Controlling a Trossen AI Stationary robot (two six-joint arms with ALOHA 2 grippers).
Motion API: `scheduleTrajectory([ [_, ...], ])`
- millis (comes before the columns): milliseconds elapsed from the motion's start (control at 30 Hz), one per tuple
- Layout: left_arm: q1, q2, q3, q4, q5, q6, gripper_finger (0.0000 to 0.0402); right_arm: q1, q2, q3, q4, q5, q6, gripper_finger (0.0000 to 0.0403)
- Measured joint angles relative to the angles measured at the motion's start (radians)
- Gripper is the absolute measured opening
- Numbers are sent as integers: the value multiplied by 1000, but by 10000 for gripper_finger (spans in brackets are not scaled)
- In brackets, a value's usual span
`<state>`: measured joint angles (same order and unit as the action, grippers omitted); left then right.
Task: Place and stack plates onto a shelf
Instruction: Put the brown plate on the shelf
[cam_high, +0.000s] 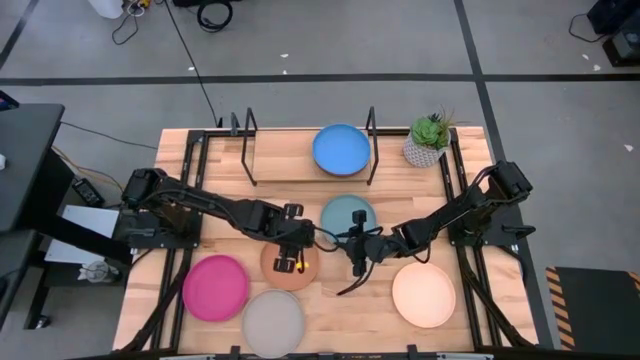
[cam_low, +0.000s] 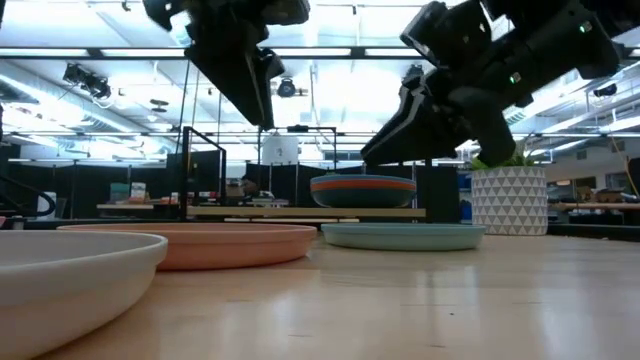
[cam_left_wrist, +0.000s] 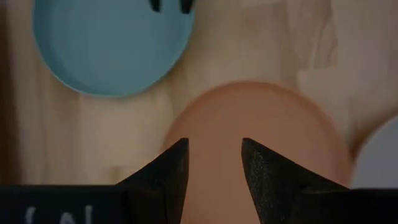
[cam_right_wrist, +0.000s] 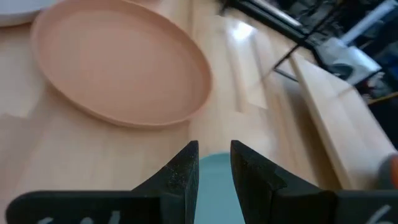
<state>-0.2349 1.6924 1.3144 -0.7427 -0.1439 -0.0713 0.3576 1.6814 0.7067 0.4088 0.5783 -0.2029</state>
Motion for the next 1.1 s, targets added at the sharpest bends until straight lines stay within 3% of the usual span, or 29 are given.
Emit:
scheduleTrajectory([
  [133, -22, 0, 0, 1, 16, -176, 155, 0, 0, -43, 101, 34, -37, 99],
  [300, -53, 0, 0, 35, 18, -380, 155, 0, 0, -48, 85, 61, -41, 99],
  [567, -181, 9, 0, 134, -139, -393, 155, 36, -88, -48, -95, 49, 12, 99],
  [733, -238, 15, 1, 166, -212, -479, 155, 77, -151, -48, -142, 31, 20, 99],
  [1100, -286, 131, 57, 236, -233, -624, 155, 94, -186, -48, -250, 23, 27, 99],
])
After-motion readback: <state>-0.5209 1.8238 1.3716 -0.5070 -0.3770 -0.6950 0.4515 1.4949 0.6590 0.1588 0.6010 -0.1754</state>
